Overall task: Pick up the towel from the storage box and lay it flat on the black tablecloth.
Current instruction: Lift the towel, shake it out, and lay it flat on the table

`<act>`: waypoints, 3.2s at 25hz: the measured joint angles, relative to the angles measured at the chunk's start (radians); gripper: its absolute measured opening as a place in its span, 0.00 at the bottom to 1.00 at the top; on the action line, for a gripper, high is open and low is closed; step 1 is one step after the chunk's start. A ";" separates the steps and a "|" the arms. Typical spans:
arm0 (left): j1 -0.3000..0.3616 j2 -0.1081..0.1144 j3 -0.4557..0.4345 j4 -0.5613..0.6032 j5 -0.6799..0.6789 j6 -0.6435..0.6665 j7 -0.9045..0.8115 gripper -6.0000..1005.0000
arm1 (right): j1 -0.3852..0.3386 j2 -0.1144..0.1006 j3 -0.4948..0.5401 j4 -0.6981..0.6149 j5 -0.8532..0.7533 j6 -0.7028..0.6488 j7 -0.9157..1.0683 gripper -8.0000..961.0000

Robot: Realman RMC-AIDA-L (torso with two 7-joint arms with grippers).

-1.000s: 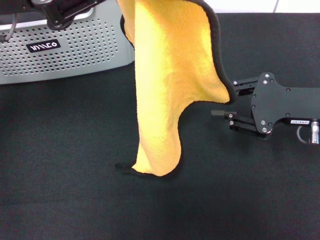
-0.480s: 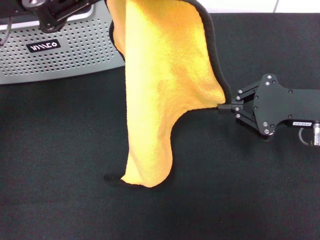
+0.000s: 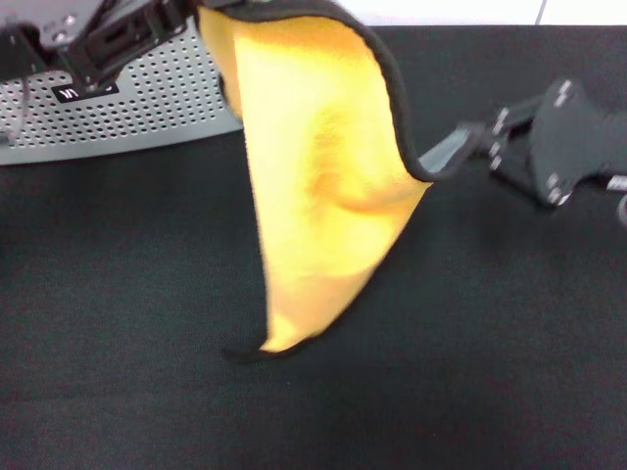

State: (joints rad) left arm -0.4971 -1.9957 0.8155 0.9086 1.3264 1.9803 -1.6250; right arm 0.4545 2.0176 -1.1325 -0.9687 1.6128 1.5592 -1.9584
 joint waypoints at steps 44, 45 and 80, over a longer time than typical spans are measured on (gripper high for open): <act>0.042 -0.112 -0.087 -0.836 0.048 -0.489 0.941 0.87 | 0.117 0.003 -0.034 -0.769 -0.365 -0.391 0.536 0.02; 0.040 -0.112 -0.089 -0.863 0.013 -0.498 0.996 0.87 | 0.120 0.004 -0.055 -0.757 -0.379 -0.414 0.535 0.02; -0.040 -0.112 -0.133 -1.067 -0.147 -0.487 1.386 0.86 | 0.196 0.004 -0.154 -0.678 -0.430 -0.470 0.518 0.02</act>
State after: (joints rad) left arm -0.5369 -2.1076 0.6829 -0.1580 1.1793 1.4934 -0.2391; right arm 0.6500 2.0218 -1.2862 -1.6464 1.1829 1.0897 -1.4405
